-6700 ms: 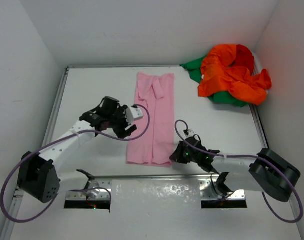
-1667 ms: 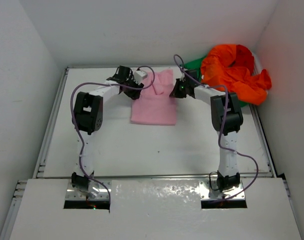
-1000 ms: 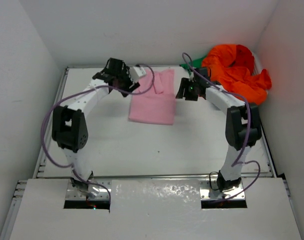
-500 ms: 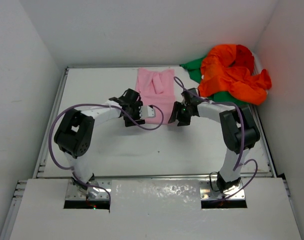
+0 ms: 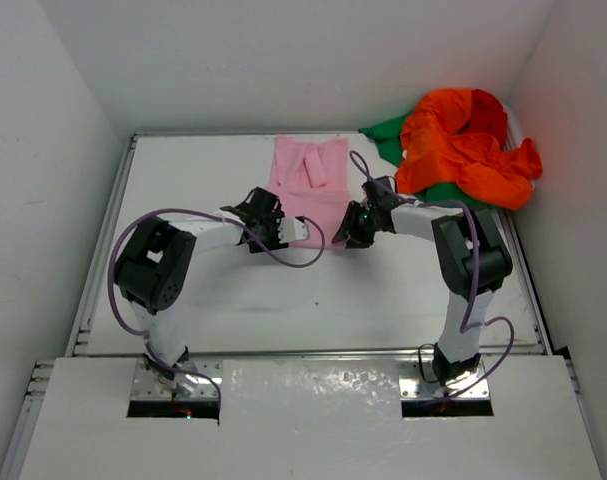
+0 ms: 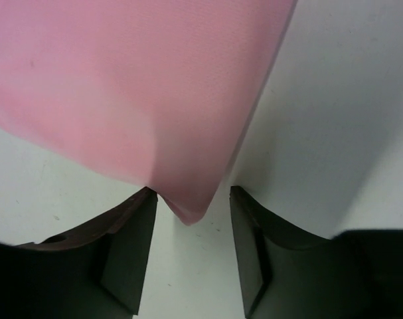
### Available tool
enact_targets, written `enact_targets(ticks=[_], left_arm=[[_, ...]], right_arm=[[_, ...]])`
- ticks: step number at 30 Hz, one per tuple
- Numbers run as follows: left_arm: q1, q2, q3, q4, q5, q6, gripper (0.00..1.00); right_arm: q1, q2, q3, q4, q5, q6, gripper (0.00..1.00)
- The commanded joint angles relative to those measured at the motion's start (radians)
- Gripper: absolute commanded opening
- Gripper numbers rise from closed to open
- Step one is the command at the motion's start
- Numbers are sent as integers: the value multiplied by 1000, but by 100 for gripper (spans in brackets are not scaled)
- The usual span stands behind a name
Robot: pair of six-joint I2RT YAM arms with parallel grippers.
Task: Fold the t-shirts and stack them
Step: Grab one side of the 2/3 rectangular tshirt with both arms
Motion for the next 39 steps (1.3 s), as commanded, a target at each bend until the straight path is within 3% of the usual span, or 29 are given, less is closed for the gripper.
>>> enact_targets(ticks=[1,6,10,12,20,30,34,39], left_arm=[[0,24,25,49,20,-47,44],[-1,25,34,34,64,-84,35],[-1,25,27,34,58,-93,0],[-1,19,30,6,47,-107,0],[-36,-105,-61,-98,44,-151,0],[-207,-434,-239,-436,52,-294,0],[-263,-551,-217,-632,109,-335,0],[-291,-605,-64,-804,231,-329,0]], right_arm=[[6,38,4,14,-1,30,40],[5,47,5,8,2,34,27],[0,44,10,1,11,24,9],[0,35,14,-21,11,0,0],[15,-71,-41,-125,-40,-195,0],[132,-486,-311,-335,-119,-322,0],[210,-612,-340,-415,-139,-313,0],[252,-694,-297,-584,-188,-304,0]])
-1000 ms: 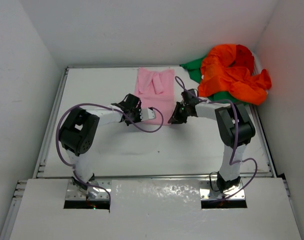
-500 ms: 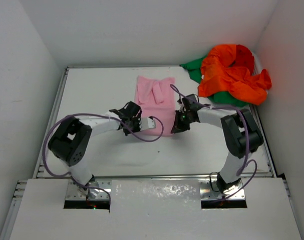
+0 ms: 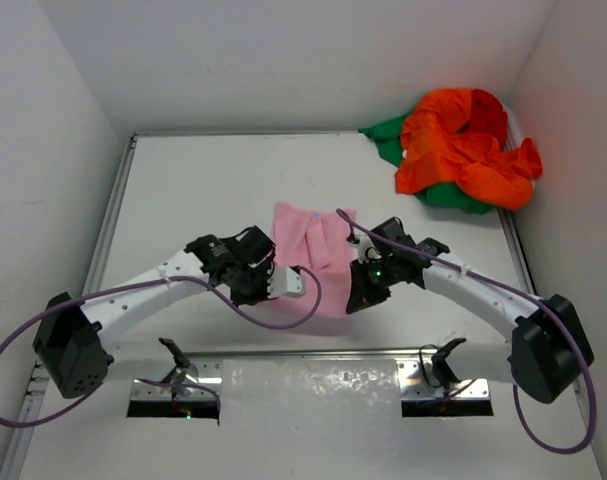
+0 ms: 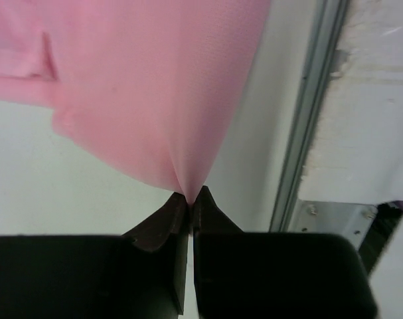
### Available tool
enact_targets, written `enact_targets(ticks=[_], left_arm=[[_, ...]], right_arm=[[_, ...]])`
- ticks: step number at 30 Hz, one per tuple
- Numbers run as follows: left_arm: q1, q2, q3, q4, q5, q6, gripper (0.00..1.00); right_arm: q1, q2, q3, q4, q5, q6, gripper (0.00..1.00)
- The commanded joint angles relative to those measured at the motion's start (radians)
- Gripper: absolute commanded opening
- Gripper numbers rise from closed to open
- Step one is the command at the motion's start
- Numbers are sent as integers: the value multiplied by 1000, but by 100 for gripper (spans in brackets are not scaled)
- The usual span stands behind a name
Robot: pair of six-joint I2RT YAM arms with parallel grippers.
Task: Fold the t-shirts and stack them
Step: Grab one side of the 2/3 rectangular tshirt with both arms, then fold the long partially folded tshirt into a neat square
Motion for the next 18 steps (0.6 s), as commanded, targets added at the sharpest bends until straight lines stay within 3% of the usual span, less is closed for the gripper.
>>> enact_targets(ticks=[1,7,11,18], left_arm=[[-4,-25,123,-209,110,-14,0],[41,54,318,-220,219,-3,0],[247,242,505,-292,366,23,0],[302,370,611,-231,325,2,0]], right_arm=[[10,-63,57,-176,-34,-23,0],[-9,4,272,-325,-42,-67,0],[-117,95,358,-323,-66,-88,0],[-222,251,439,-223,-125,-95,0]])
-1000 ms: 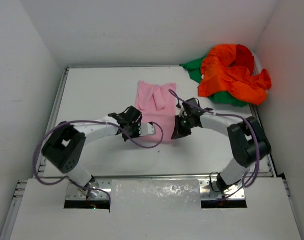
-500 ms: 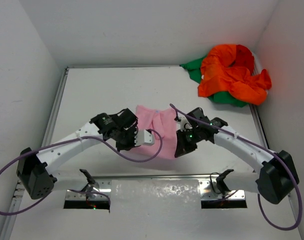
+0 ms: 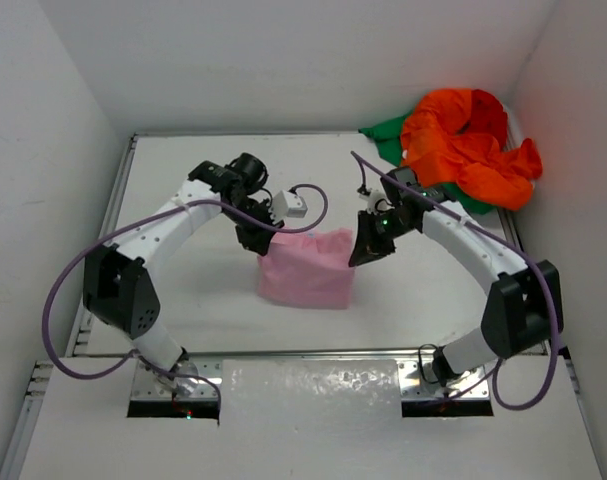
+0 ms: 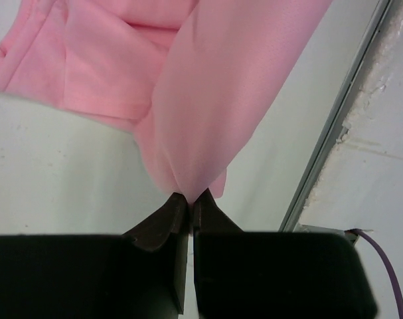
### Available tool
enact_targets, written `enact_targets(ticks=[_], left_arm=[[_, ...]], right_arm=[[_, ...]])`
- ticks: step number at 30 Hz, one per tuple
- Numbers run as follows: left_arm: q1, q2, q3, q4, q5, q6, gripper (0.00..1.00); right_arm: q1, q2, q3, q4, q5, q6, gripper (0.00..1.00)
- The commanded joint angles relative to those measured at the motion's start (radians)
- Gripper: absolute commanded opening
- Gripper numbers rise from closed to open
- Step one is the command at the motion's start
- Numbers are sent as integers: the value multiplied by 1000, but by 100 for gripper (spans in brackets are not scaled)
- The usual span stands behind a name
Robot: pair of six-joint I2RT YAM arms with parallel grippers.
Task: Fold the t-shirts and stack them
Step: Fold the long partially folded tshirt into a neat square
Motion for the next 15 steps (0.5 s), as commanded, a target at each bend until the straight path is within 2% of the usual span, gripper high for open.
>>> enact_targets(ticks=[1,7,15], left_arm=[[24,22,81,4,30,-5,0],[116,123,142,70,27,-58,0],[130,227,185,187,-11,-121,0]], right_arm=[[-30,48,30,59,-58,-2,0],[-101,105,34,215,-55,76,0],[-138,241,80,286,-1,101,0]])
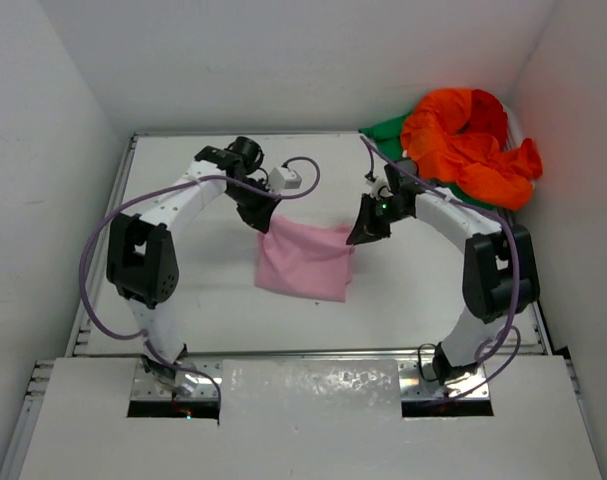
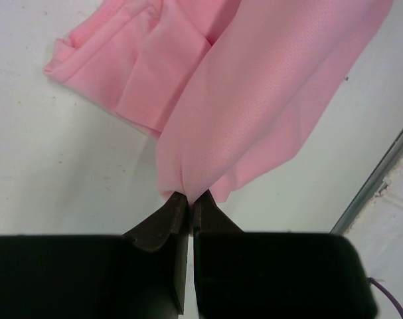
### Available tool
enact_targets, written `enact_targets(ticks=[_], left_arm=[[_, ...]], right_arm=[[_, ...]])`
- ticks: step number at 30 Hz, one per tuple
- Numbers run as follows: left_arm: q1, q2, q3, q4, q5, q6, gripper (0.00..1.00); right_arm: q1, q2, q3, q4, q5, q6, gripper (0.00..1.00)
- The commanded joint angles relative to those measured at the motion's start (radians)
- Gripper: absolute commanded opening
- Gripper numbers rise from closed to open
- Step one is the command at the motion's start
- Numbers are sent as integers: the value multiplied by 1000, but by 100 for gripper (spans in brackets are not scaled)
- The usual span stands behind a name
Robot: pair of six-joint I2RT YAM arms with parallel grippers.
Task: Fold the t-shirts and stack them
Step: Fold the long partially folded tshirt into a neat square
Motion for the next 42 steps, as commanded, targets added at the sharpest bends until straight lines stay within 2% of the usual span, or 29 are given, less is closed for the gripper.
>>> enact_targets(ticks=[1,6,10,13,16,19,22,25,28,30,33,34,36,37,40,42], left_arm=[[15,28,76,90,-19,-52,0],[45,169,188,136,-28,-139,0],[52,252,242,154,-30,-183,6],[56,296,261,202,-63,-229,8],[75,334,285,288,-131,-291,11],[99,381,329,335,-170,-368,25],[118,420,379,371,-210,-429,46],[142,431,408,430,-264,-474,51],[168,456,473,408,-321,-497,51],[176,447,541,366,-310,-493,50],[174,335,471,403,-243,-465,50],[171,301,392,420,-211,-444,49],[162,208,301,464,-122,-417,44],[139,178,232,466,-111,-388,36],[75,196,185,412,-82,-310,31],[32,212,170,408,-82,-299,32]], right_arm=[[-33,37,35,68,34,34,0],[-58,119,87,159,50,78,0],[-66,185,119,200,60,109,0],[-78,248,161,205,85,111,4],[-104,308,200,248,106,141,14],[-124,365,246,297,148,172,20],[-130,409,328,291,233,131,24],[-130,416,388,282,335,74,24],[-128,371,415,265,375,20,24],[-122,310,362,268,395,-15,25],[-63,138,193,314,448,-84,20],[-41,62,103,340,447,-99,17],[23,16,37,409,420,-98,13],[39,2,-9,455,400,-75,12],[57,40,-43,538,338,20,7],[57,83,-19,547,318,49,5]])
